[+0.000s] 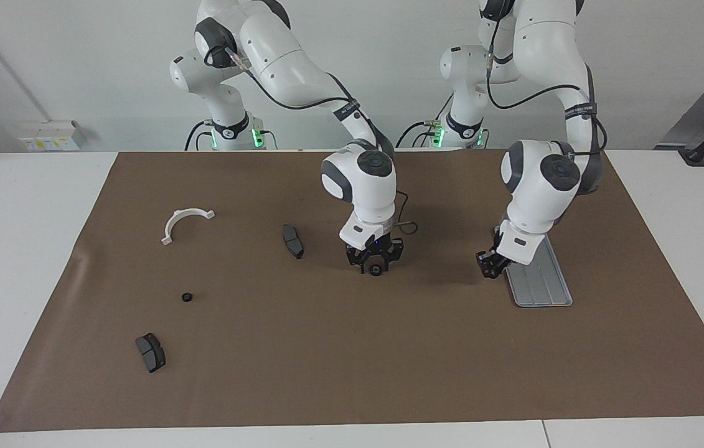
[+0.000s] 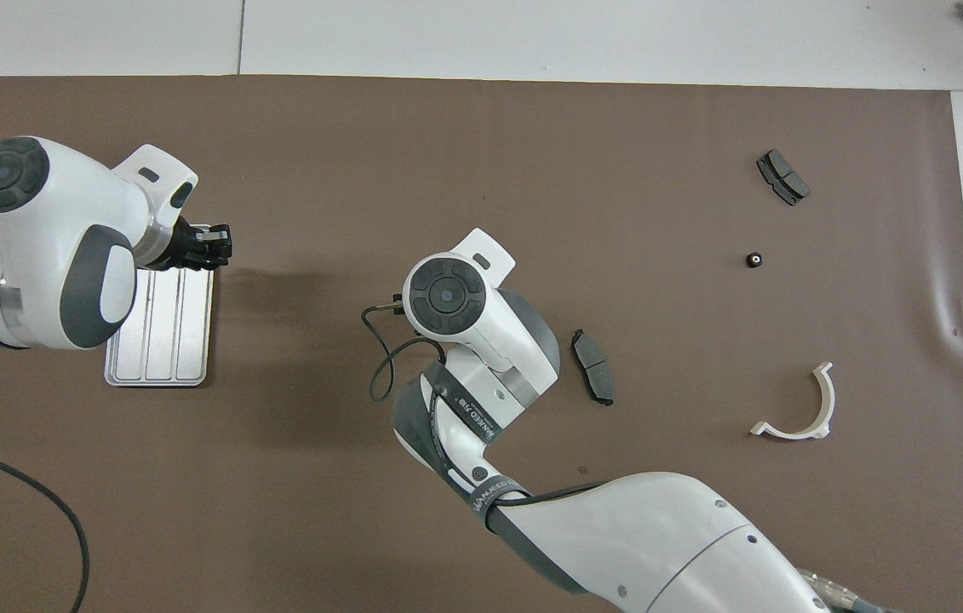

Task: Place bearing gear from tray to pile
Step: 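Carry the third gear with the left gripper toward the right gripper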

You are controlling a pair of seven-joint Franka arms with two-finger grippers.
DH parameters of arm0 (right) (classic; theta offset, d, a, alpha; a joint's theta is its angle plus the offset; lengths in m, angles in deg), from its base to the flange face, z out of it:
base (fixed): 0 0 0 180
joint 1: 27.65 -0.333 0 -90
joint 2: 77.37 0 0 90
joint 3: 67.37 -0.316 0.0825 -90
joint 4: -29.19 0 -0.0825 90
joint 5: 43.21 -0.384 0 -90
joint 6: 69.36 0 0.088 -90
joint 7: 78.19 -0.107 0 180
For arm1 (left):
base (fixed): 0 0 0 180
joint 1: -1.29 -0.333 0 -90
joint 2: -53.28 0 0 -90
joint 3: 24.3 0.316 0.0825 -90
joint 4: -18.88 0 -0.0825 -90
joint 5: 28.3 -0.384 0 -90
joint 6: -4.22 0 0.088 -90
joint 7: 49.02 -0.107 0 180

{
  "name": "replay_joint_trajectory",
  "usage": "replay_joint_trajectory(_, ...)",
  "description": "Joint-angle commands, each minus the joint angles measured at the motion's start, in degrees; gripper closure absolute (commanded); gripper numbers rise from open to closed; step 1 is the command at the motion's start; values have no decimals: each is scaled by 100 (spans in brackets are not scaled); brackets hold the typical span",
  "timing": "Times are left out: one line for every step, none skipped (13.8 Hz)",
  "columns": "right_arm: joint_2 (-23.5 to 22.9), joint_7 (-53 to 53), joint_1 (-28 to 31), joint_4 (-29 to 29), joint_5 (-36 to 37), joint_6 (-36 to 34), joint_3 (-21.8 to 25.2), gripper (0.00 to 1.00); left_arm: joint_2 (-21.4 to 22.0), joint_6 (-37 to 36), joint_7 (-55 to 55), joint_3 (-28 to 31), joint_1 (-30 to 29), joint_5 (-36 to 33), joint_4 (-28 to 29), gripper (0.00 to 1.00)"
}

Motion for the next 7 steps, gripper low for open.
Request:
replay_joint_trajectory(20,-27,-5,-142,50,179,-4,77,-8,-79,673,83,422,40,-116,89)
replay_joint_trajectory(29,-27,-5,-115,41,117,-4,100,-17,-97,885,83,572,49,-212,88)
replay_joint_trajectory(64,-53,-5,-80,32,47,-4,100,-17,-114,1078,74,713,66,-265,85)
replay_joint_trajectory(64,-79,3,7,23,-136,-4,100,-17,-123,1298,74,879,67,-309,84)
replay_joint_trajectory(64,-88,21,121,15,-303,-4,100,-17,-132,1517,74,1003,67,-362,84)
replay_joint_trajectory(125,-79,91,131,15,-392,-4,100,-26,-132,1685,65,1091,75,-423,84)
replay_joint_trajectory(169,-18,135,122,23,-471,31,100,-26,-132,1765,65,1127,75,-441,84)
